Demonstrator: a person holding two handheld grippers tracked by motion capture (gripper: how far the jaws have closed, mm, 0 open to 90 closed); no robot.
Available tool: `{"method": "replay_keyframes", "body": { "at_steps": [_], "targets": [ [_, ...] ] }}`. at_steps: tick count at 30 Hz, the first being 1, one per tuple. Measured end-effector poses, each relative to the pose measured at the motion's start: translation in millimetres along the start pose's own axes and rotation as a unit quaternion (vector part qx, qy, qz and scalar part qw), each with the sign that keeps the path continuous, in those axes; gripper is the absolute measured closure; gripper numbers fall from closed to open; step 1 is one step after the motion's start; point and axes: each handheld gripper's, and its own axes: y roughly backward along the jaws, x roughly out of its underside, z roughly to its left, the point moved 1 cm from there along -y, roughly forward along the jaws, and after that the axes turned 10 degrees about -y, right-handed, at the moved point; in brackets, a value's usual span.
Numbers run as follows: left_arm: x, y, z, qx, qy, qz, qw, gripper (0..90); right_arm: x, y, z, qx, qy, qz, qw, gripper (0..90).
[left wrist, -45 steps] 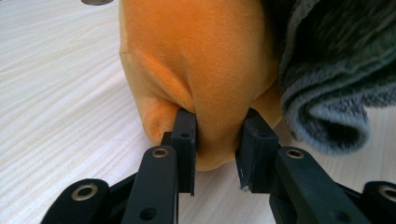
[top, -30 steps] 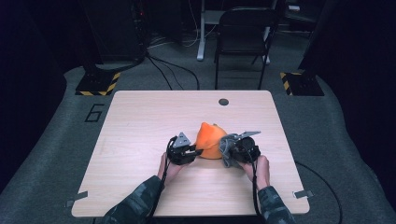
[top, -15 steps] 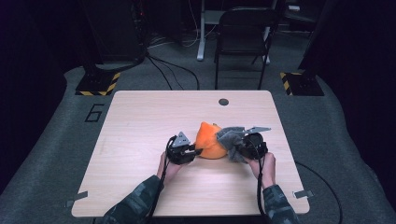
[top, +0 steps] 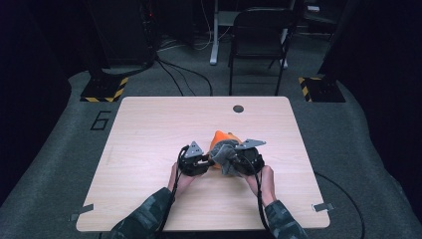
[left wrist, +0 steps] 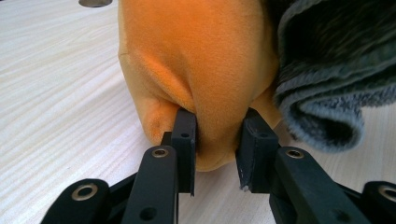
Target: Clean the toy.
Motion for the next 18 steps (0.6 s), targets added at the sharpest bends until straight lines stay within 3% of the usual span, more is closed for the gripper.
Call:
{"method": "replay_keyframes", "body": {
  "at_steps": [10, 13, 14, 15, 18],
  "targets": [
    [0.6, -0.4, 1.5, 0.007, 0.007, -0.002, 0.9999, 70.4, 5.4, 0.1, -24.7, -0.009, -0.025, 0.032, 0.9991, 76.0],
    [0.1, -0.5, 2.7, 0.007, -0.001, -0.001, 1.0000, 70.4, 7.8, -0.5, -31.6, -0.007, -0.032, 0.040, 0.9987, 76.0],
    [0.3, -1.0, 1.5, 0.007, 0.008, -0.005, 0.9999, 70.4, 8.0, -1.0, -32.1, -0.006, -0.036, 0.038, 0.9986, 76.0],
    [0.3, -1.0, 1.5, 0.006, 0.008, -0.005, 0.9999, 70.4, 8.3, -1.2, -34.6, -0.005, -0.028, 0.040, 0.9988, 76.0],
    [0.3, -0.9, 2.1, 0.006, 0.007, -0.004, 0.9999, 70.4, 10.4, -2.1, -41.5, 0.003, -0.039, 0.048, 0.9981, 75.8]
  ]
}}
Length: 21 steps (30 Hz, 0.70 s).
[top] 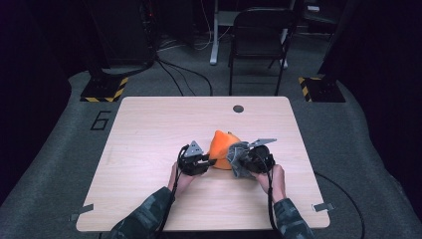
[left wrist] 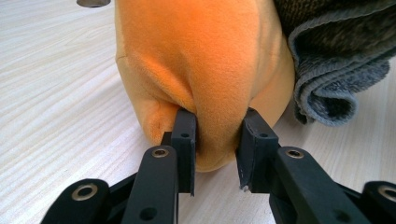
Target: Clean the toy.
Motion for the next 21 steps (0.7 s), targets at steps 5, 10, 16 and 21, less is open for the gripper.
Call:
{"method": "replay_keyframes", "body": {
  "at_steps": [5, 10, 16, 21],
  "targets": [
    [0.4, 0.5, 2.4, 0.008, -0.002, 0.002, 1.0000, 70.4, 5.2, -7.7, -15.9, 0.014, -0.020, 0.016, 0.9996, 75.6],
    [0.7, -0.2, 2.2, 0.006, 0.006, -0.005, 1.0000, 70.4, 11.6, -19.2, -29.2, 0.047, -0.033, 0.029, 0.9979, 75.2],
    [0.6, 0.5, 1.5, 0.006, 0.006, -0.007, 0.9999, 70.2, 15.8, -26.6, -36.4, 0.060, -0.052, 0.035, 0.9962, 74.5],
    [0.0, 1.0, 2.1, 0.009, 0.003, -0.007, 0.9999, 70.2, 8.2, -7.8, -37.2, 0.059, -0.052, 0.016, 0.9968, 75.4]
  ]
}}
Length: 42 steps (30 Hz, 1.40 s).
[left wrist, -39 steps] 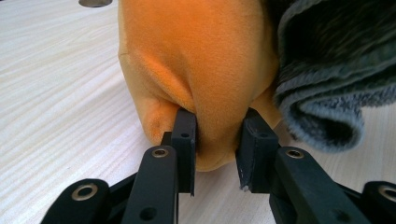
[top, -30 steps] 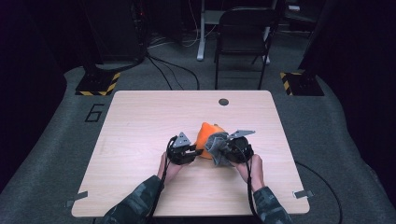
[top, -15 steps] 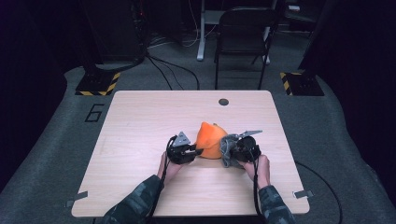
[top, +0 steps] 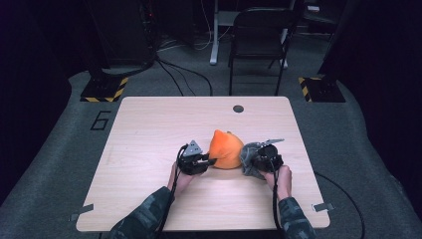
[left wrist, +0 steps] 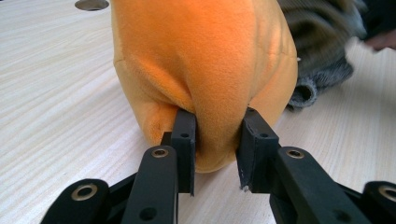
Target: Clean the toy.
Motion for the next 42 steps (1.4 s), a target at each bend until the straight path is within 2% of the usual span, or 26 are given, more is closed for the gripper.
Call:
{"method": "replay_keyframes", "body": {
  "at_steps": [2, 4, 5, 6, 7, 8, 11, 13, 14, 15, 19, 20, 21, 27, 30, 35, 36, 37, 38, 42],
  "targets": [
    [-0.4, -0.8, -1.0, -0.003, 0.000, -0.003, 1.0000, 70.2, -6.1, 17.7, 3.0, -0.006, 0.002, -0.030, 0.9995, 75.8],
    [-1.0, -1.0, -1.0, -0.003, 0.001, -0.002, 1.0000, 70.2, -12.3, 37.0, 12.3, -0.027, 0.004, -0.057, 0.9980, 75.9],
    [-1.1, -1.1, -1.0, -0.003, 0.001, -0.002, 1.0000, 70.2, -15.0, 45.0, 17.0, -0.037, 0.023, -0.070, 0.9966, 76.1],
    [-1.1, -1.0, -1.5, -0.004, 0.002, -0.002, 1.0000, 70.3, -17.0, 51.2, 25.1, -0.050, 0.026, -0.079, 0.9953, 76.1],
    [-1.1, -1.0, -1.5, -0.004, 0.002, -0.002, 1.0000, 70.3, -17.0, 51.2, 25.1, -0.050, 0.026, -0.079, 0.9953, 76.1],
    [-1.7, -0.5, -1.3, -0.001, -0.005, 0.001, 1.0000, 70.2, -18.2, 57.1, 46.0, -0.075, 0.042, -0.084, 0.9927, 76.1],
    [-2.2, -0.7, -1.5, -0.001, -0.007, -0.001, 1.0000, 70.2, -14.5, 47.5, 72.0, -0.092, 0.076, -0.069, 0.9905, 76.0],
    [-2.2, -1.1, -2.9, -0.001, -0.005, -0.003, 1.0000, 70.2, -11.1, 34.9, 81.1, -0.080, 0.091, -0.061, 0.9908, 75.7],
    [-2.4, -1.3, -3.2, 0.000, -0.007, -0.002, 1.0000, 70.2, -9.2, 30.7, 82.6, -0.072, 0.089, -0.054, 0.9920, 75.7],
    [-2.7, -1.4, -2.4, 0.001, -0.016, 0.003, 0.9999, 70.3, -7.8, 24.9, 81.6, -0.064, 0.092, -0.051, 0.9925, 75.7],
    [-2.9, -2.1, -3.3, 0.001, -0.013, 0.000, 0.9999, 70.4, -7.0, 20.4, 73.0, -0.066, 0.085, -0.046, 0.9931, 75.9],
    [-2.7, -2.5, -2.7, 0.001, -0.013, 0.000, 0.9999, 70.4, -7.4, 20.8, 67.6, -0.052, 0.089, -0.037, 0.9940, 75.9],
    [-2.7, -2.5, -2.1, 0.003, -0.014, 0.002, 0.9999, 70.4, -7.3, 20.2, 65.7, -0.050, 0.086, -0.030, 0.9946, 75.9],
    [-2.8, -3.1, -2.1, 0.000, -0.014, -0.001, 0.9999, 70.3, -7.0, 16.4, 49.4, -0.052, 0.075, 0.001, 0.9959, 76.0],
    [-2.7, -3.3, -1.4, 0.001, -0.014, -0.002, 0.9999, 70.4, -6.7, 15.0, 45.0, -0.050, 0.071, 0.004, 0.9962, 76.0],
    [-2.2, -3.3, 0.3, 0.004, -0.011, 0.001, 0.9999, 70.4, -5.2, 8.6, 27.1, -0.039, 0.052, 0.019, 0.9977, 75.7],
    [-1.6, -3.7, 0.4, 0.001, -0.007, -0.002, 1.0000, 70.4, -4.7, 6.4, 22.9, -0.030, 0.046, 0.023, 0.9982, 75.7],
    [-1.6, -3.7, 0.4, 0.001, -0.007, -0.002, 1.0000, 70.5, -4.7, 6.4, 22.9, -0.030, 0.046, 0.023, 0.9982, 75.7],
    [-0.8, -3.3, 2.3, 0.008, 0.000, 0.000, 1.0000, 70.5, -2.8, -0.2, 12.1, -0.020, 0.024, 0.028, 0.9991, 75.6],
    [0.6, -3.7, 5.9, 0.009, 0.002, -0.003, 1.0000, 70.4, 1.4, -17.2, -5.4, -0.002, -0.007, 0.028, 0.9996, 73.9]
  ]
}}
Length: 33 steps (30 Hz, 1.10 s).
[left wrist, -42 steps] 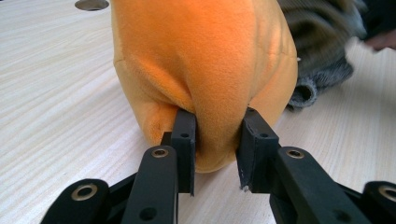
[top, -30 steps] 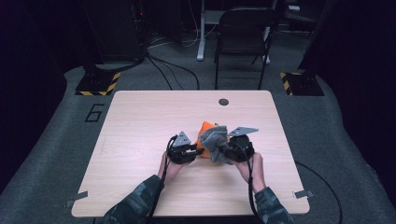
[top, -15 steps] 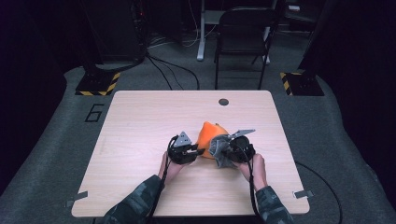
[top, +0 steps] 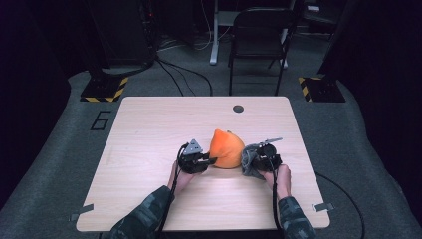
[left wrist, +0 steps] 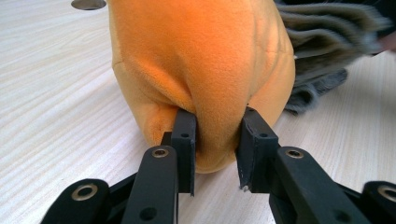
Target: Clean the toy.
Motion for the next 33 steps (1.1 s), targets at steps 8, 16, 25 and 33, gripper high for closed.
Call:
{"method": "replay_keyframes", "body": {
  "at_steps": [8, 16, 25, 33],
  "targets": [
    [2.0, 0.6, 3.3, 0.005, -0.001, 0.002, 1.0000, 70.4, -0.9, -6.6, -2.6, -0.004, -0.009, -0.023, 0.9997, 75.0],
    [2.1, 0.0, 2.8, 0.003, 0.000, 0.000, 1.0000, 70.1, -17.3, 53.9, 9.0, -0.013, -0.001, -0.114, 0.9934, 76.5],
    [3.4, 0.9, 3.7, 0.007, -0.008, -0.001, 0.9999, 65.8, -20.0, 31.4, 48.4, -0.011, 0.051, -0.101, 0.9935, 77.5],
    [3.7, 3.0, 7.9, 0.006, -0.024, -0.009, 0.9996, 42.0, -20.5, 29.0, 46.2, -0.010, 0.049, -0.101, 0.9936, 77.5]
  ]
}}
